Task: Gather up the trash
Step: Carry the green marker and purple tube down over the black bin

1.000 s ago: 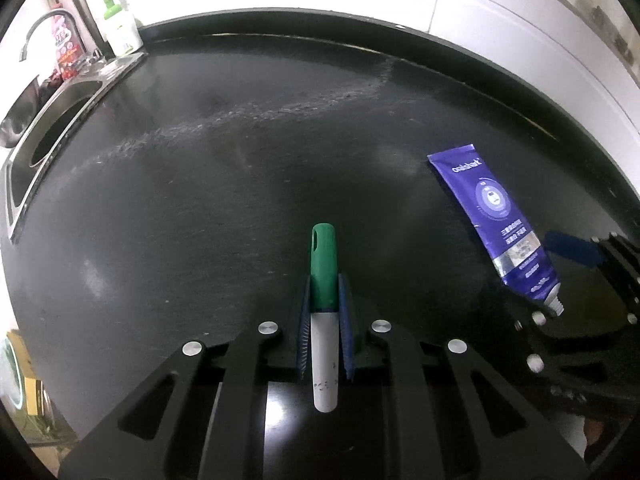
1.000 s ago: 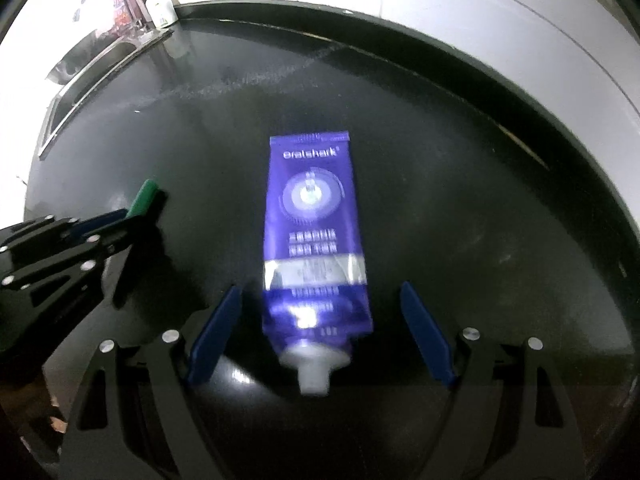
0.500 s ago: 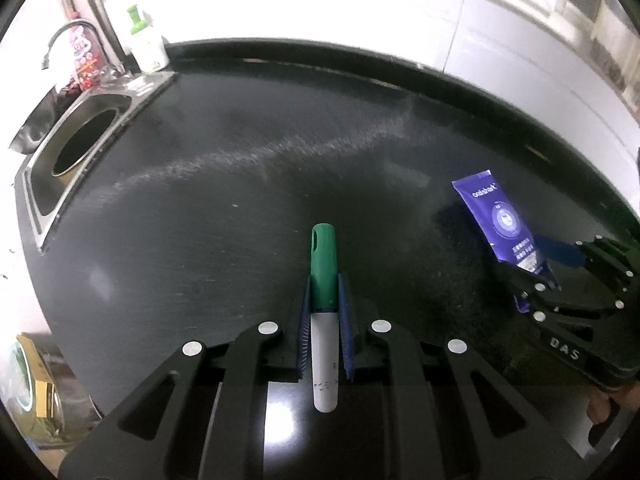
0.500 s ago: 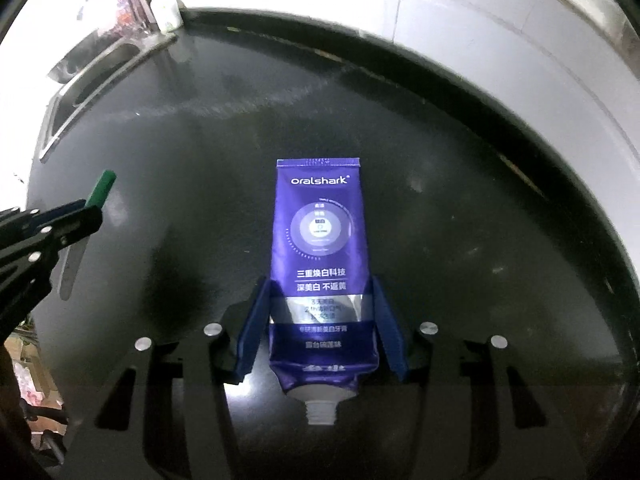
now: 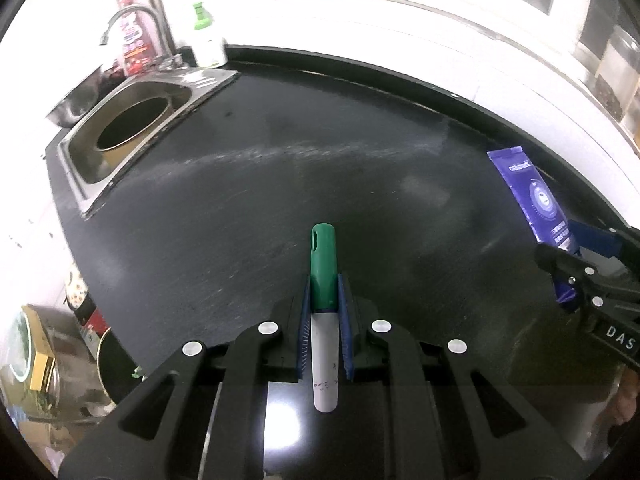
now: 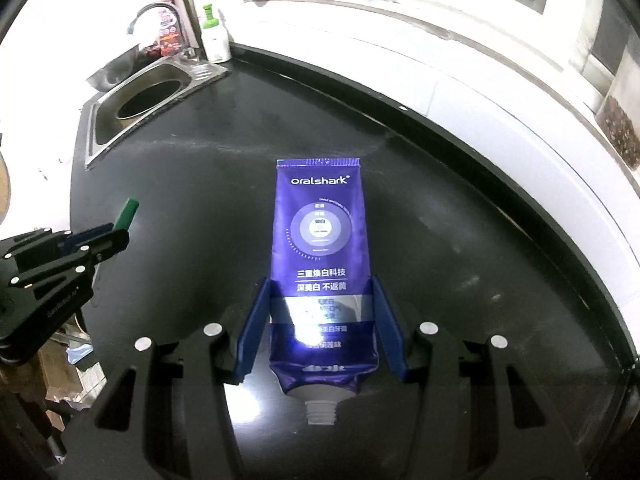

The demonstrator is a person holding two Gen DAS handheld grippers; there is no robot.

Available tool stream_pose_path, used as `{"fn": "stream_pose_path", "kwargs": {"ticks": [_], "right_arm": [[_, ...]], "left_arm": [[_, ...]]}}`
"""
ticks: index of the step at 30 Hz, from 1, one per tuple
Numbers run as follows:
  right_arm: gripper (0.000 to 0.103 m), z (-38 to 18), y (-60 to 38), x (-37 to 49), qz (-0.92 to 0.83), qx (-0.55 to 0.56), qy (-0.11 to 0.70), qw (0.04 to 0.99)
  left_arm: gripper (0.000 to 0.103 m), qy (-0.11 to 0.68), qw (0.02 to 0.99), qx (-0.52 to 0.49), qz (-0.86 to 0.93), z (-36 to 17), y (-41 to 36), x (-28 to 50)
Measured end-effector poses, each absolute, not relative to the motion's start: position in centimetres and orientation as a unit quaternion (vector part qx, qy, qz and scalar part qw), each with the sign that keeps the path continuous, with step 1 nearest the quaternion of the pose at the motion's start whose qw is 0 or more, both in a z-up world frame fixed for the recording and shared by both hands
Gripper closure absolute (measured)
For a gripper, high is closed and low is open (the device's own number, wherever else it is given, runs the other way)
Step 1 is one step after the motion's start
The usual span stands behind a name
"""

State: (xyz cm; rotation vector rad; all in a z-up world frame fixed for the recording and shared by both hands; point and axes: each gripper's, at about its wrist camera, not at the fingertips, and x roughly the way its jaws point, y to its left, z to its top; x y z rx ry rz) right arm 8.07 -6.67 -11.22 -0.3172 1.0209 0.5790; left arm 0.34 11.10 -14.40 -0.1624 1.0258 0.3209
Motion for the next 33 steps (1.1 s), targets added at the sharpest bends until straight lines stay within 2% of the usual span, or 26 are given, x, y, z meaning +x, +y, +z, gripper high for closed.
{"fn": "stream_pose_path", "kwargs": {"ticks": [10, 23, 33], "right_arm": [[0.052, -9.2, -0.6, 3.8, 0.326, -0.159, 0.461, 0.81], [0.052, -9.0, 20.4, -7.7, 0.504, -0.218, 0.435, 0.714], [0.052, -13.0, 35.0, -18.0, 0.594, -0.258, 0.447, 0.617]], "left_arm": [[0.09, 0.474, 0.854, -0.09, 0.194, -12.5, 15.7, -4.3], [0.09, 0.462, 0.789, -0.18, 0.362, -12.8, 30.9, -19.9], [0.09, 0.462, 0.733, -0.232, 0.443, -16.8, 40.2, -30.4]]}}
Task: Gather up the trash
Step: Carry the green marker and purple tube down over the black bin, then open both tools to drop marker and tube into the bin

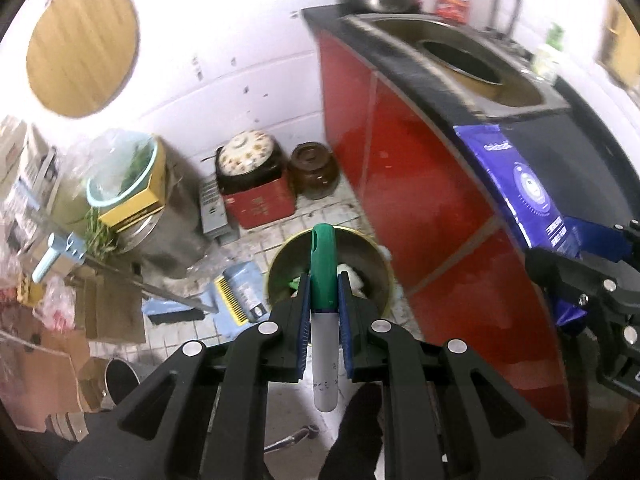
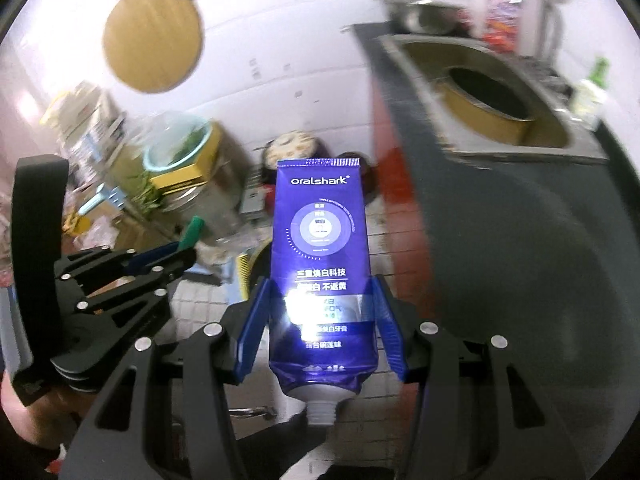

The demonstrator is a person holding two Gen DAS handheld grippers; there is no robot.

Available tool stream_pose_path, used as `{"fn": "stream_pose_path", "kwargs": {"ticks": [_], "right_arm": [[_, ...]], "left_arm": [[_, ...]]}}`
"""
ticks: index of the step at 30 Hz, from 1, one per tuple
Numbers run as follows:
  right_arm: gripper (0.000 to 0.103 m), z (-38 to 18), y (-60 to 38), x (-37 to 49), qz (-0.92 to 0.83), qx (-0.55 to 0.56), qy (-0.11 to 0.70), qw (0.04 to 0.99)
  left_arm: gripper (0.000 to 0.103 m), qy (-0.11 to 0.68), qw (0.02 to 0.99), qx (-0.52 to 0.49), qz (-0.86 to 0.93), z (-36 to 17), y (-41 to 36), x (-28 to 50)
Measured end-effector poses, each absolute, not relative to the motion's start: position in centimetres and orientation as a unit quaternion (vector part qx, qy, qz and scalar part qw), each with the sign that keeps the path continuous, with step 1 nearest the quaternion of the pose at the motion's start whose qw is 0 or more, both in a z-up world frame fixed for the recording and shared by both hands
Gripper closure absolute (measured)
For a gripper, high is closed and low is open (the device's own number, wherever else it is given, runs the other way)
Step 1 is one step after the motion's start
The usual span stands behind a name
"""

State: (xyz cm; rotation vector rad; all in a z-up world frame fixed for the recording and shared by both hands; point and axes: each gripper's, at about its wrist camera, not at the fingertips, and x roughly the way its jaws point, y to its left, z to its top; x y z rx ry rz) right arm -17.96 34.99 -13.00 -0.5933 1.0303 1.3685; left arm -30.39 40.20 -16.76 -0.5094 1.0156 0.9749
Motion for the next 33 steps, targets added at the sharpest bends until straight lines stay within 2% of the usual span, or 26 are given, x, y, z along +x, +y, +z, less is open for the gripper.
{"fn": "stream_pose_path", "kwargs": {"ticks": [6, 18, 28, 30, 31, 32, 33], "right_arm": [[0.052, -17.4, 40.1, -20.6, 0.599, -0.281, 0.472, 0.583], [0.052, -25.0, 45.1, -21.0, 0.581, -0.31, 0.502, 0.561], [0.052, -28.3, 46.8, -20.5, 0.574, -0.318, 0.513, 0.554], [0.048, -28.9, 47.1, -20.3, 0.572, -0.318, 0.516, 0.553], [0.04, -29.1, 47.1, -20.3, 0.571, -0.318, 0.519, 0.551], [0.019, -29.2, 47.2, -20.1, 0.57, -0.318, 0.517, 0.553], [0.017, -29.0, 47.2, -20.0, 0.572, -0.312, 0.512, 0.559]], "left_arm": [[0.09, 0.463, 0.72, -0.263, 0.445, -21.9, 44.5, -32.9], [0.09, 0.473, 0.716, -0.296, 0.418, -31.8, 49.1, -31.5], [0.09, 0.479, 0.714, -0.307, 0.409, -34.5, 50.4, -31.2], [0.089, 0.476, 0.716, -0.312, 0.405, -34.9, 50.7, -31.2], [0.072, 0.474, 0.717, -0.316, 0.401, -35.2, 50.9, -31.2], [0.038, 0.474, 0.716, -0.319, 0.401, -35.3, 51.0, -31.2], [0.029, 0.47, 0.715, -0.316, 0.41, -35.3, 51.1, -31.4]]}}
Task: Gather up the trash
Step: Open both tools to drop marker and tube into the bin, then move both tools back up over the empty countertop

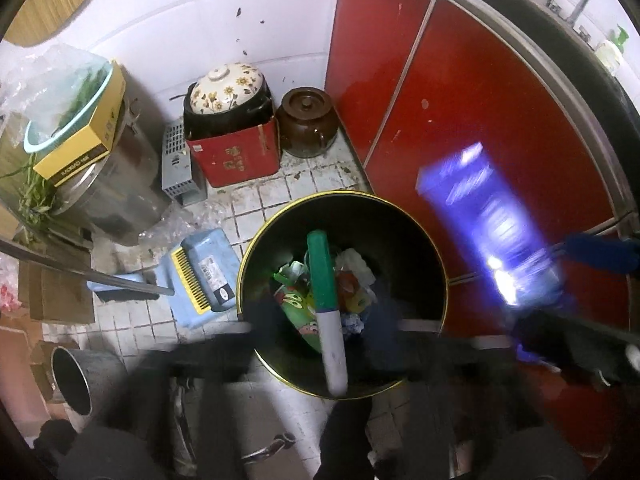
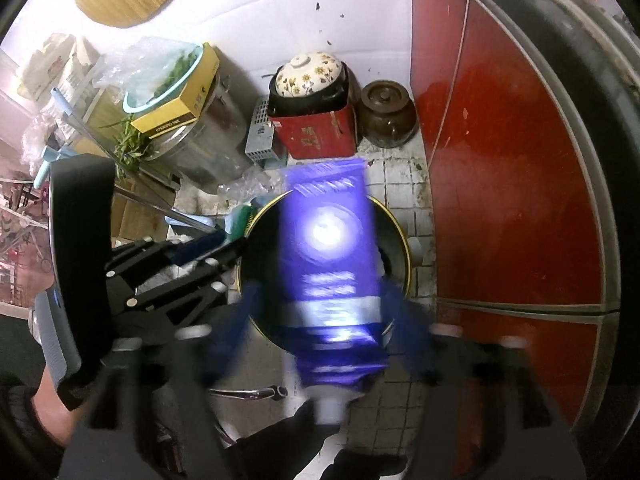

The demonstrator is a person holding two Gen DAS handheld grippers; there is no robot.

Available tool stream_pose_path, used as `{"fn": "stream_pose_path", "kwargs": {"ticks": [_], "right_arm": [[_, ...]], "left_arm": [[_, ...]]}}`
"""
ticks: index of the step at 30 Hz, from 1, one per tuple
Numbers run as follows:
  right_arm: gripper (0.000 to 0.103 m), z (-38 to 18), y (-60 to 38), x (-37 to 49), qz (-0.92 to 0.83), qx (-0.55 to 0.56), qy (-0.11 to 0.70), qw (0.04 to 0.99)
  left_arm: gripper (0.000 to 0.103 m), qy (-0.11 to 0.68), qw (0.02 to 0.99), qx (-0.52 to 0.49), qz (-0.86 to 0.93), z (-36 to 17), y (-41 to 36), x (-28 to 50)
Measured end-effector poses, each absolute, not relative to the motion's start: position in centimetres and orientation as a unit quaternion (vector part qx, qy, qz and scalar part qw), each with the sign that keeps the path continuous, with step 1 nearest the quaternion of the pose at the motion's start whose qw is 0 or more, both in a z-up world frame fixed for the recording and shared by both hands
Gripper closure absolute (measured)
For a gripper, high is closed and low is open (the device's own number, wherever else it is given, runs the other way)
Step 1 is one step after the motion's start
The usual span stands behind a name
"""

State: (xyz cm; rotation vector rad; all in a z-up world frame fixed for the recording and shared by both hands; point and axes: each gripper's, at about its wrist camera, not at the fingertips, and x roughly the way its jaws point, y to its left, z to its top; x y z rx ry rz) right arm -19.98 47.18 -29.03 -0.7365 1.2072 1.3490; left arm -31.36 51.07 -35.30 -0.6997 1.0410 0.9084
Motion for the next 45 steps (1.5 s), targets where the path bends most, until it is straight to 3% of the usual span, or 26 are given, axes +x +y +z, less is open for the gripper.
{"fn": "stream_pose_path", "kwargs": {"ticks": [15, 21, 25, 34, 45], "right_arm": [[0.017, -27.1, 46.8, -19.0, 0.576, -0.298, 0.508, 0.567], [0.017, -24.0, 45.1, -17.6, 0.57, -0.283, 0.504, 0.583], [0.017, -19.9, 42.7, -16.5, 0.566, -0.271, 0.489, 0.606], [0.017, -9.9, 31.8, -10.0, 0.513, -0.206, 0.459, 0.696], [0.017, -3.2, 7.7, -0.8, 0.303, -0.098, 0.451, 0.834]], "left_arm": [[0.028, 0.461, 0.729, -0.292, 0.413, -33.3, 51.2, -31.2], [0.028, 0.458, 0.737, -0.278, 0.411, -30.2, 50.4, -30.5], [0.02, 0.459, 0.742, -0.26, 0.413, -26.2, 48.9, -29.5], [0.015, 0.467, 0.785, -0.189, 0.361, -16.4, 42.4, -23.2], [0.013, 0.444, 0.875, -0.08, 0.174, -7.5, 26.2, -7.7]]}}
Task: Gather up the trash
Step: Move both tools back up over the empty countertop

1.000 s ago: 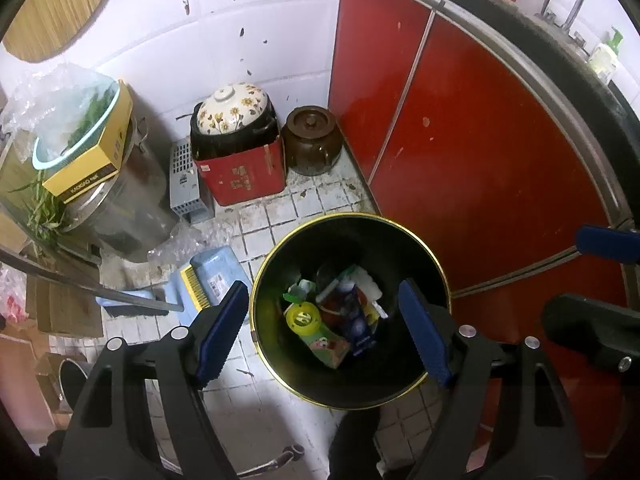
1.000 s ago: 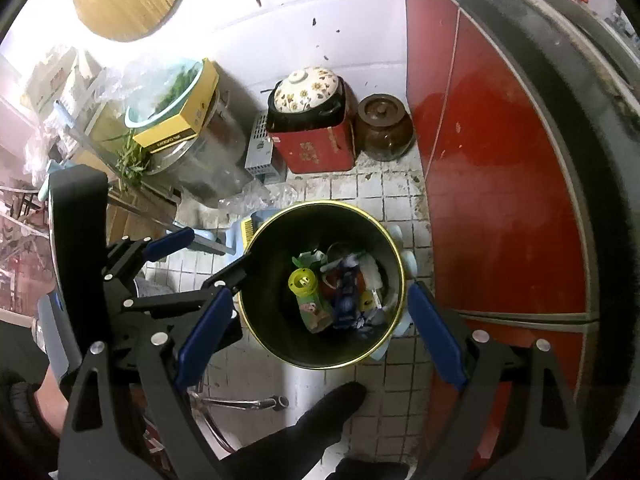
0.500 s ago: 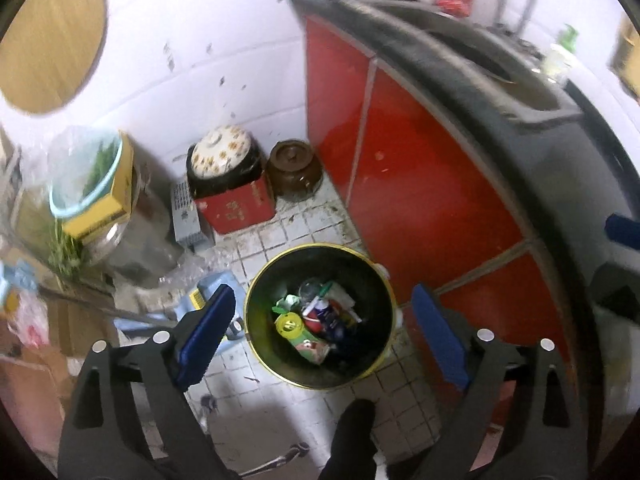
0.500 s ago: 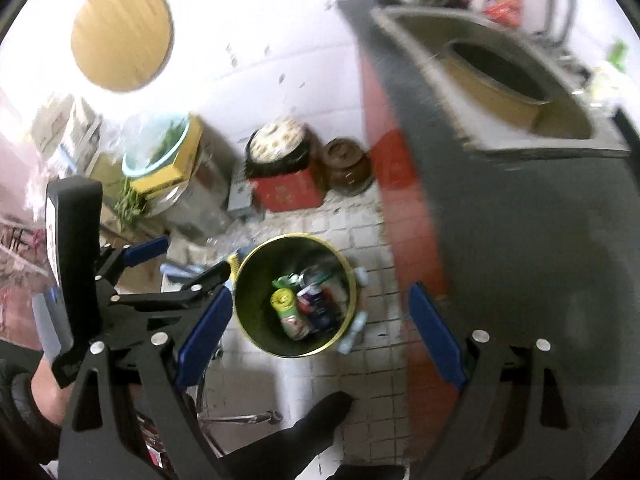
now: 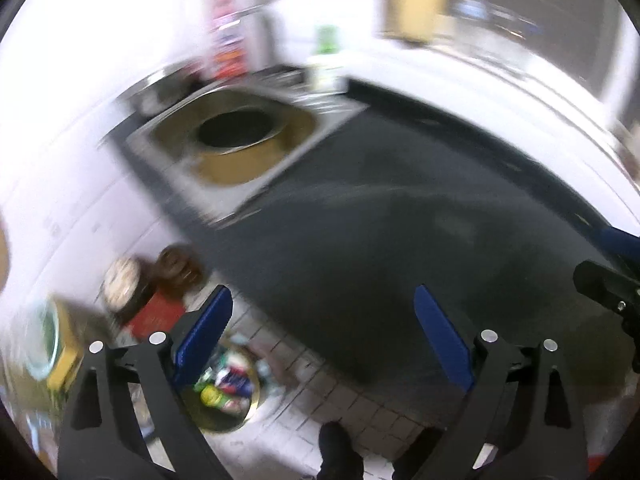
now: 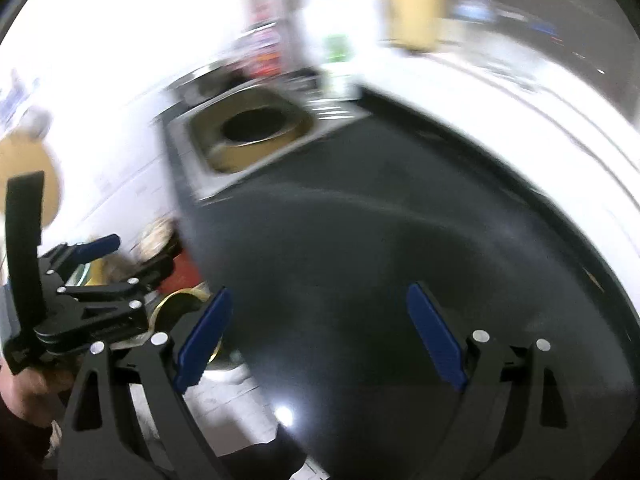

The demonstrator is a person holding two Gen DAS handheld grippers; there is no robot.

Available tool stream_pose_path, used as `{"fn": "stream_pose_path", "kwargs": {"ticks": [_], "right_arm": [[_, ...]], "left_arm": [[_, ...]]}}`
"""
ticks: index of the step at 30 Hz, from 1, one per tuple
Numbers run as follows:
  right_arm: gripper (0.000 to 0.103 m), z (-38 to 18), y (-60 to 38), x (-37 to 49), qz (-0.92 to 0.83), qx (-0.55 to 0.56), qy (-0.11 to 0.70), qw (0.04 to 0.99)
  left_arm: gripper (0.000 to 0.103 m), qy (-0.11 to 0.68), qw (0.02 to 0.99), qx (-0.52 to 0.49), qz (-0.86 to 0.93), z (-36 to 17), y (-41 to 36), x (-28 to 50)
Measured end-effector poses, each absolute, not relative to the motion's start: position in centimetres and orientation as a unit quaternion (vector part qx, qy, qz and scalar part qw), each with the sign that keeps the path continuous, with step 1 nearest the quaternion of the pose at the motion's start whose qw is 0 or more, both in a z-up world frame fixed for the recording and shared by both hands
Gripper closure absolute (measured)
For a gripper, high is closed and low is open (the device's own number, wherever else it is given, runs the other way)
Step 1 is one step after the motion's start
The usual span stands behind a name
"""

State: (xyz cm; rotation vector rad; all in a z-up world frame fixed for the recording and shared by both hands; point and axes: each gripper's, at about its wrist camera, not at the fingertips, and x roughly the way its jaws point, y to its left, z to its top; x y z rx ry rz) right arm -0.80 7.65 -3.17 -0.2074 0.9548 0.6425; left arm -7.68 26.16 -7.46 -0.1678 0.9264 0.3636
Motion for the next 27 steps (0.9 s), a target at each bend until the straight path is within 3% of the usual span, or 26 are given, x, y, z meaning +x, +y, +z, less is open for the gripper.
{"fn": "stream_pose_path", "kwargs": {"ticks": [7, 14, 27], "right_arm": [[0.017, -1.7, -8.2, 1.2, 0.141, -0.025, 0.45, 0.882], [0.017, -2.1, -17.6, -0.4, 0.019, 0.018, 0.457, 0.889], [0.017, -2.3, -23.3, -2.1, -0.044, 0.056, 0.462, 0.884]], "left_arm": [[0.013, 0.439, 0.897, -0.02, 0.047, -5.1, 14.0, -0.5], [0.013, 0.448, 0.893, 0.023, -0.037, -4.7, 4.3, 2.2], [0.013, 0.462, 0.882, 0.056, -0.079, -5.5, -1.1, 3.3]]}}
